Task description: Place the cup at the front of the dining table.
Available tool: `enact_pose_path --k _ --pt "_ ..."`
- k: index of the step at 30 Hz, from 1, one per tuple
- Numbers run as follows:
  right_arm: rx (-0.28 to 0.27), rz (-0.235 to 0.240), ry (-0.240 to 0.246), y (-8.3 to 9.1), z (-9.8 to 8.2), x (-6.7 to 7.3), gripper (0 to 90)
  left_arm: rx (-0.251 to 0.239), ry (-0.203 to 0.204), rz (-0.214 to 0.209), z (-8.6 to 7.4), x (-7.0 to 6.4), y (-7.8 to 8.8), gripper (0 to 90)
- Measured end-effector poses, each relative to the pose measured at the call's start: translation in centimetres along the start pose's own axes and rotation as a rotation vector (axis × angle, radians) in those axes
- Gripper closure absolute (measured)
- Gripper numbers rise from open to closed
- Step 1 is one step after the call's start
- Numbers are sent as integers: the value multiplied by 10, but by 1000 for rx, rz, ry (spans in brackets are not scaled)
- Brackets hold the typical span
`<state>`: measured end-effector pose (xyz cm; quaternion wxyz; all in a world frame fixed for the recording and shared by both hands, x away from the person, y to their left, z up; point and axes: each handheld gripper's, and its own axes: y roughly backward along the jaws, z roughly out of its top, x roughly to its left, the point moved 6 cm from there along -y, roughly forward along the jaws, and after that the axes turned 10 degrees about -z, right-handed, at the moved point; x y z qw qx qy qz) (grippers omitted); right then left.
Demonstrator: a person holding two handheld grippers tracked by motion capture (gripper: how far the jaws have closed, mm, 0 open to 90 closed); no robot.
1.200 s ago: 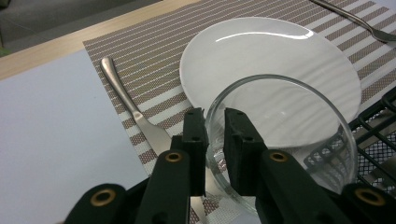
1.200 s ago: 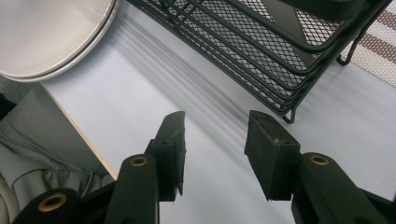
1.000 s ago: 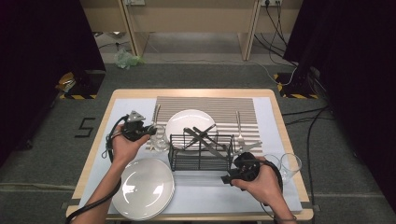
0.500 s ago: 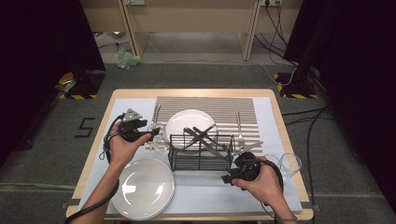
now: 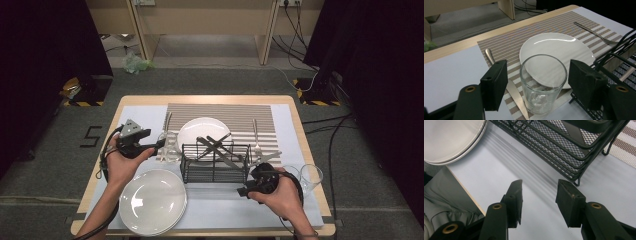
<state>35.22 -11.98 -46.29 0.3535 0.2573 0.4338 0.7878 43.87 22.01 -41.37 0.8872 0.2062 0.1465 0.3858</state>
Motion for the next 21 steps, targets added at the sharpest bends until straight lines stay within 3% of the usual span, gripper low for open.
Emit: enact_pose_path --k 21 --pt "3 -2 -4 0 -1 1 555 -34 17 20 -39 -3 42 307"
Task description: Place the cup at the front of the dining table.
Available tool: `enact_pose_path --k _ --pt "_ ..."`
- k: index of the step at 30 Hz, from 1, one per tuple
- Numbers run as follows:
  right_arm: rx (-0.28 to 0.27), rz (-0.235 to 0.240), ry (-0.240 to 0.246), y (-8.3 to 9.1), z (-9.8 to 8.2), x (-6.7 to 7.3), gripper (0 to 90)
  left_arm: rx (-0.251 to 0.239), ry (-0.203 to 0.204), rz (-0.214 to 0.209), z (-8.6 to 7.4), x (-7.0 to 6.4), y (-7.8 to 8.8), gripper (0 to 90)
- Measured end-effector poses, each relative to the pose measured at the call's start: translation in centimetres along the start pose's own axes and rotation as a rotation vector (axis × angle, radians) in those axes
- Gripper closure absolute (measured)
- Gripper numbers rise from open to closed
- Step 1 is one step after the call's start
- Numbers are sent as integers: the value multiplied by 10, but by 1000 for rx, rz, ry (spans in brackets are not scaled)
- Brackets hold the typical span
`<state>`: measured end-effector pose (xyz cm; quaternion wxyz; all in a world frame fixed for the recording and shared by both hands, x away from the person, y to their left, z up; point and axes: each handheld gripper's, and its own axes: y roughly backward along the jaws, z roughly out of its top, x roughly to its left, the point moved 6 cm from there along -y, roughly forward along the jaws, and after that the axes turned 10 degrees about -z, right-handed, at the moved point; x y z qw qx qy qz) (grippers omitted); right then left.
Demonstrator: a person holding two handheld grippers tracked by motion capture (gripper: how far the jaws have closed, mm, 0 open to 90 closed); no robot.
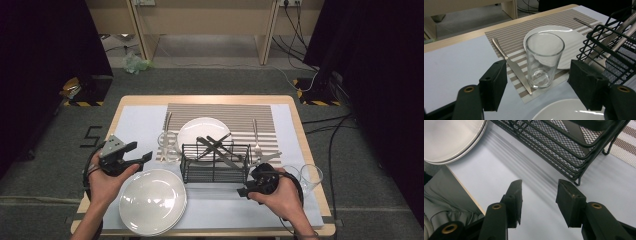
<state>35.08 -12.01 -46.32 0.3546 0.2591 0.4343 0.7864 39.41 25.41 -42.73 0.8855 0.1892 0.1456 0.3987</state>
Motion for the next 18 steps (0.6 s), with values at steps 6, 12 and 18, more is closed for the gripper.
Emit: enact_pose_path --k 6,12,18 --pt "-1 -1 5 -1 -1 0 552 -15 17 4 -20 1 8 300" --pt "1 -1 6 -1 -1 0 552 -26 51 9 -42 3 14 295" --pt "7 2 6 -2 -1 1 550 -30 98 22 -61 7 19 284"
